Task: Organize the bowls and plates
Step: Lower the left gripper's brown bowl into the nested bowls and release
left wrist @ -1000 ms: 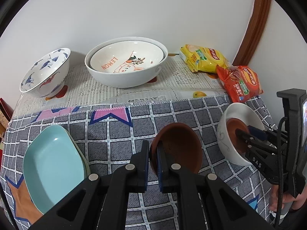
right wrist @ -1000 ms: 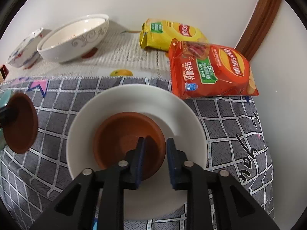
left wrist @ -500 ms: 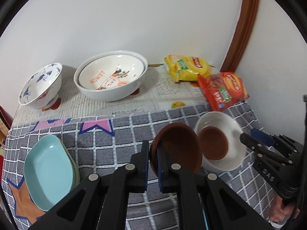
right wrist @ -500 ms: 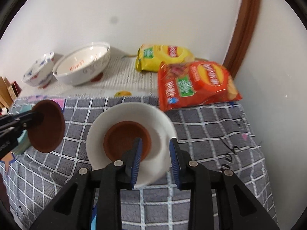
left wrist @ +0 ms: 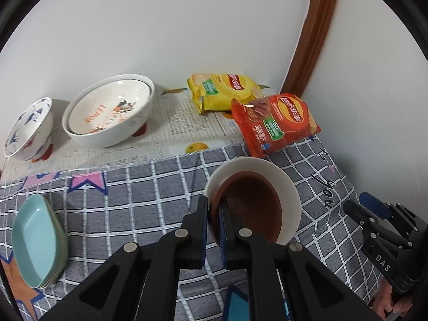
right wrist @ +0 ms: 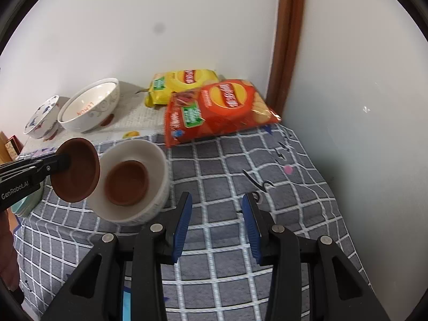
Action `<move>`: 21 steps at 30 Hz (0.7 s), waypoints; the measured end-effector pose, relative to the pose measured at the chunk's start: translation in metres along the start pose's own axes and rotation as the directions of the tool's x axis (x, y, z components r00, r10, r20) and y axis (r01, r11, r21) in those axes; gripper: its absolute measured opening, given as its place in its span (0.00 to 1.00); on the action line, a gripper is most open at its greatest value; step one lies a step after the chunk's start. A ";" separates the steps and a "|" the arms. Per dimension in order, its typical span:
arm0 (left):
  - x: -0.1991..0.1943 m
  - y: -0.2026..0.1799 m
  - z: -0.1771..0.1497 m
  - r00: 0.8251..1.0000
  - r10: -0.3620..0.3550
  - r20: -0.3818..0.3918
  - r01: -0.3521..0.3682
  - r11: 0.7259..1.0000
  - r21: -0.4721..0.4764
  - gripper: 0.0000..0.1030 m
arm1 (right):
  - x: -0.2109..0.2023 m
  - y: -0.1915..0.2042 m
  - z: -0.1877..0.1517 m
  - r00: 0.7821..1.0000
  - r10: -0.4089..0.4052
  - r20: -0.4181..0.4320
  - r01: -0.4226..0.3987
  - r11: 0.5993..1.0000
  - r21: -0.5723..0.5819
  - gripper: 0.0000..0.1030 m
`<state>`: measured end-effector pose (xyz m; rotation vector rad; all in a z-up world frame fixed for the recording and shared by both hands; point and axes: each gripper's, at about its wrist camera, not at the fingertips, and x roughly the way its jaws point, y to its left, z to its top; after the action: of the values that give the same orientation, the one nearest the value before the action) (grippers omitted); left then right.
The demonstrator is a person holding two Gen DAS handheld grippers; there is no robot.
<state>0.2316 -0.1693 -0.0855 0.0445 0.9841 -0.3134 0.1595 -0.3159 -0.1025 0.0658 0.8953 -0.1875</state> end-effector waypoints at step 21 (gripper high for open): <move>0.052 0.002 0.002 0.996 -0.049 -0.080 0.043 0.996 -0.072 0.08 | 0.017 -0.023 -0.023 0.999 -0.034 0.011 0.034 0.998 0.060 0.45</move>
<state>0.2604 -0.1806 -0.1276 -0.0299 1.0781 -0.3210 0.1483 -0.3374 -0.1296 0.1050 0.8793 -0.2464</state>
